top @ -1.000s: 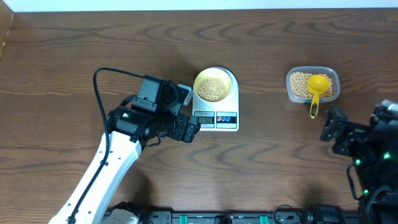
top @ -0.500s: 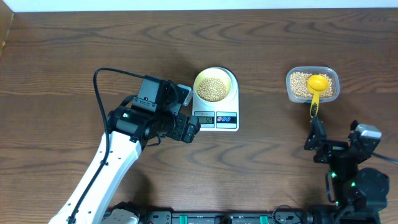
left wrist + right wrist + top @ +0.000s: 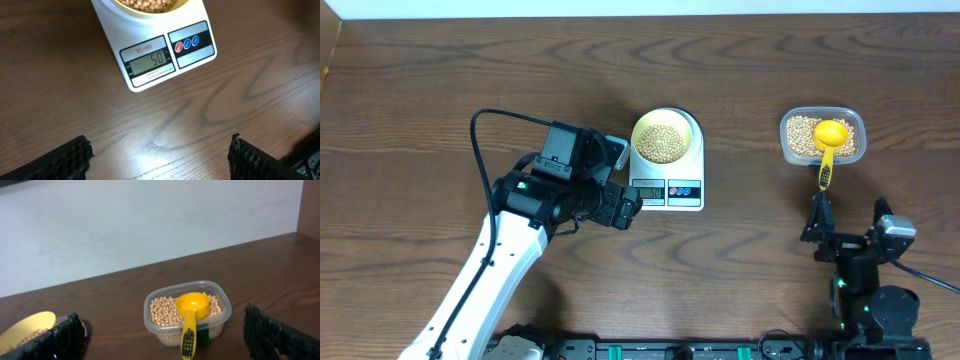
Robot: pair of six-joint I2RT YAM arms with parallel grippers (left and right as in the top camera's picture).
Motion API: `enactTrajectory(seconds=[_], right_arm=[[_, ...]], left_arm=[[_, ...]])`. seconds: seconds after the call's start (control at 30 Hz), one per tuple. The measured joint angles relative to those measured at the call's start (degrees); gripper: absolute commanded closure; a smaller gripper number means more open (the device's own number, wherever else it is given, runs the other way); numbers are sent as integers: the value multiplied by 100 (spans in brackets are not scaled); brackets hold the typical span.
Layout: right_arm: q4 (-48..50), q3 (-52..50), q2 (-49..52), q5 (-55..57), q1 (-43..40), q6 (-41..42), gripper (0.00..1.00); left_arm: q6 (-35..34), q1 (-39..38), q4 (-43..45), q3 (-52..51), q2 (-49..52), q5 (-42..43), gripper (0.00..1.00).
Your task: Scoop item into bowl and weigh 50g on scale
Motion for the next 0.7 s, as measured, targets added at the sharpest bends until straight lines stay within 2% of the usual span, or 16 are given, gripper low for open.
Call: enactTrajectory(seconds=[0.23,0.7], right_arm=[[656,-529,-9,13,146,-396,1],[234,-599,-9,-61,212,-1353,1]], left_arm=[[0,0,0,0,0,0,11],[0,0,-2,0,2,0,11]])
